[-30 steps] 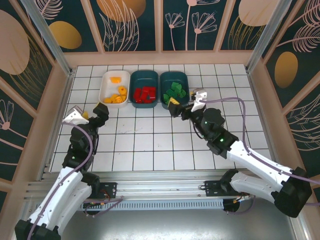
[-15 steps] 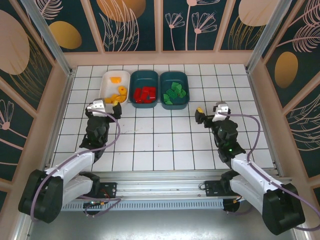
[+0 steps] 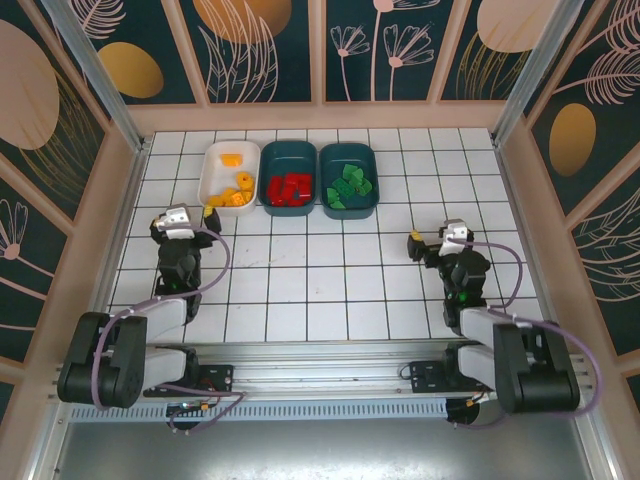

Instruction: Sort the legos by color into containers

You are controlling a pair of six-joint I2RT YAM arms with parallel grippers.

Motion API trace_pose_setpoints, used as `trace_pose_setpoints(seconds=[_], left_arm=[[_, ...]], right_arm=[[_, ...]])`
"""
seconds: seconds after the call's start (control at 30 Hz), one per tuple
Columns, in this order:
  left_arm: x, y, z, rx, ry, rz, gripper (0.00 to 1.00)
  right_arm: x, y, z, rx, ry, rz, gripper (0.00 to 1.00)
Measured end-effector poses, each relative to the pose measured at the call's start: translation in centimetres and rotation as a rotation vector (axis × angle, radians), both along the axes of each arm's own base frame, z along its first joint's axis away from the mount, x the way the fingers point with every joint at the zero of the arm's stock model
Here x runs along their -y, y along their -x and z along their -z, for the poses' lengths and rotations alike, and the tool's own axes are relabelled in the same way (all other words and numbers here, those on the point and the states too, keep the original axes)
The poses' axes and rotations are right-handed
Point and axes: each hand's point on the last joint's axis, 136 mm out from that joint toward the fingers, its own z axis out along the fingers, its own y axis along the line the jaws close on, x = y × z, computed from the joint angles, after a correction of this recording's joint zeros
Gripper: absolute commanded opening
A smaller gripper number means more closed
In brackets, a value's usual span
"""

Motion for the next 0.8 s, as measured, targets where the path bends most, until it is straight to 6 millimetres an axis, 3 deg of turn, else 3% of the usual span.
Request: trace_pose_setpoints(seconds=[0.1,0.27,0.43,0.6,0.8], left_arm=[[-0.4,0.1,-0.3,0.013,0.005,-0.004,0.99],[-0.8,0.9,0.0,0.024,0.005,-0.012,0.99],[-1.6,1.5,3.6,-0.043,0.0,-0.039,0.99],[-1.9,0.8,6.9,-0.119,-0.005,-0.035,0.99],[-1.2,-1.6,4.3,-0.057,-0.004,0.012,0.99]], right_arm=[[0.2,-0.4,1.1,-0.023,-0.018,-0.003,0.99],[0.6,-1.0,1.2,-0.003,-0.034,-0.006,0.99],[1.3,-2.2,2.7,-0.037,-0.06,0.015,0.99],[1.9,-3.1,1.8,-0.013,-0.086,0.044,0.99],[3.1,-4.7,0.7,0.002,-0.111,0.098,0.99]])
